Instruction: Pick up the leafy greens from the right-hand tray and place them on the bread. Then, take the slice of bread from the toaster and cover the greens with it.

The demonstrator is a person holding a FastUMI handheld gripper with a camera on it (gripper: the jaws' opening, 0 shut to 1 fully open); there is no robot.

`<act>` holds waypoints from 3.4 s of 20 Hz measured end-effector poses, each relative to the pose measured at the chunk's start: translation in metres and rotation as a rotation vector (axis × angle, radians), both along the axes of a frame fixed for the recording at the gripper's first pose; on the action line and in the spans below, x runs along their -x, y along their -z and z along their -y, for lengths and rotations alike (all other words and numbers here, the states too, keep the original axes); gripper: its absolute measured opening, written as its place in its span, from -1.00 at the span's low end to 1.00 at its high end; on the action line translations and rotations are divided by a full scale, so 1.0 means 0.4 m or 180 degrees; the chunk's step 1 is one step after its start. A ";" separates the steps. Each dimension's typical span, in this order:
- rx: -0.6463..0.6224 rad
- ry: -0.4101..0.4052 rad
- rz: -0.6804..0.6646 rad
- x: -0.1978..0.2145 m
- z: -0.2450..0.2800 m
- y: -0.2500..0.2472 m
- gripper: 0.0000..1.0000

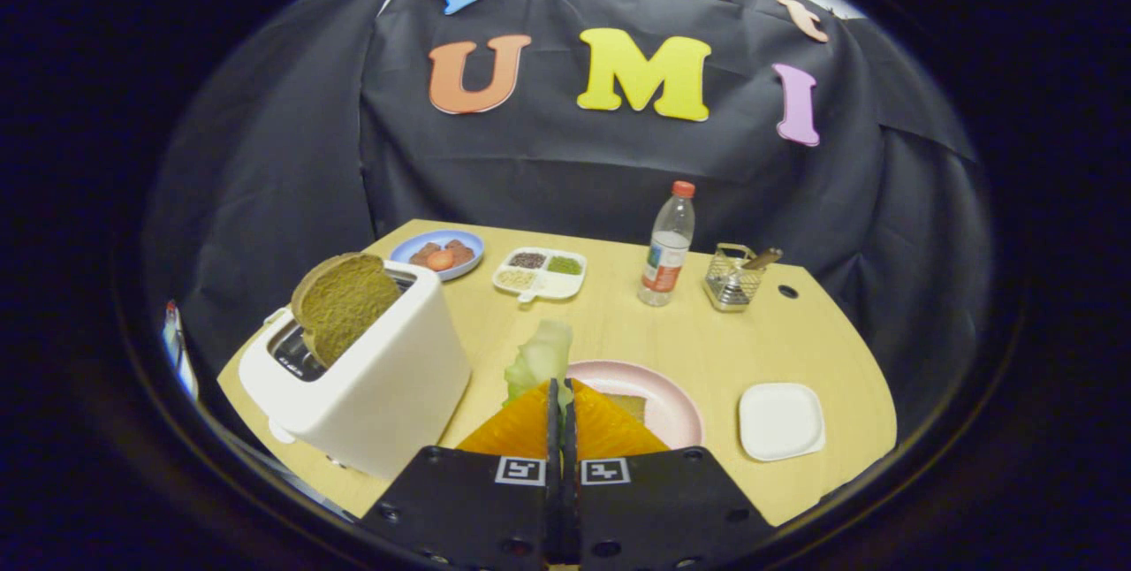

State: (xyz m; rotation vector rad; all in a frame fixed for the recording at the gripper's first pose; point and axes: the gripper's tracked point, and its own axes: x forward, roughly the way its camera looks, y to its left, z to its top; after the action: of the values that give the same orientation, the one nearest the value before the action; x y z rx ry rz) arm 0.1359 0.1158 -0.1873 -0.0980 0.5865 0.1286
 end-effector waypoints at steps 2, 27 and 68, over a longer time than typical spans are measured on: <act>-0.0018 -0.0013 -0.0009 -0.008 -0.023 0.011 -1.00; -0.0320 0.0273 -0.0516 -0.154 0.165 0.223 0.93; 0.0083 0.0189 0.0215 -0.013 -0.324 -0.182 0.91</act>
State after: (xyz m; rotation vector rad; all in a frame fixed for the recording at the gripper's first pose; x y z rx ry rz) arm 0.1412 0.2452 -0.1145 -0.1097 0.5233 0.0597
